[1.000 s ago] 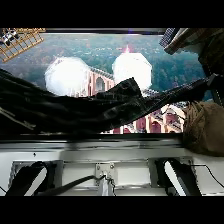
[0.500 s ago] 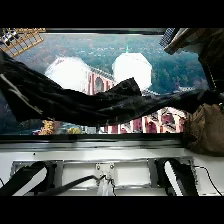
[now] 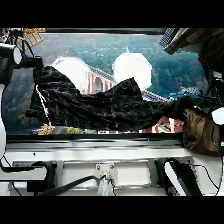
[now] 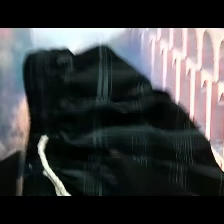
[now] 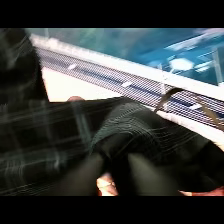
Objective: Fold the clothes and pants, and hang the long-sleeved shirts on hangers.
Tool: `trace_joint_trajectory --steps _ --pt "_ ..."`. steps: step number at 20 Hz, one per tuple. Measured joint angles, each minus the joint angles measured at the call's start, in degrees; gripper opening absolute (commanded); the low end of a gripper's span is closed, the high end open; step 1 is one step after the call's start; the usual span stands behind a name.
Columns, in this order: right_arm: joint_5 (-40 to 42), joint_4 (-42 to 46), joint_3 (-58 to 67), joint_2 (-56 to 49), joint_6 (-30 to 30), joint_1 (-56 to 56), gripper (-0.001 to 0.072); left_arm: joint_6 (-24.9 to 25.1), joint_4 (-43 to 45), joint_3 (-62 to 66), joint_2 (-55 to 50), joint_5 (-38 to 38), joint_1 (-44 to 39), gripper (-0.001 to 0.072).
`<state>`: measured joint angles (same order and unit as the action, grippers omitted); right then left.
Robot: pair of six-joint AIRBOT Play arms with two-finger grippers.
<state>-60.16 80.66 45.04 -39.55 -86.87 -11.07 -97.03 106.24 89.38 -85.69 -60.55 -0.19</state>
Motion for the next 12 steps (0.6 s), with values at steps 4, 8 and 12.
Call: trace_joint_trajectory --steps 4,8,12 --pt "-0.4 -0.8 -0.2 -1.2 0.0 1.9 0.0686 -2.9 -0.2 -1.1 2.8 -7.5 4.8 0.0396" --pt "1.3 -1.1 -0.3 -1.4 -0.5 2.4 0.062 -4.2 -4.3 -10.4 10.3 -12.6 10.2 0.0398" --pt "2.4 -1.3 -0.3 -1.5 -0.7 2.6 0.062 -4.7 -7.5 -22.2 15.3 -11.5 12.8 0.0418"
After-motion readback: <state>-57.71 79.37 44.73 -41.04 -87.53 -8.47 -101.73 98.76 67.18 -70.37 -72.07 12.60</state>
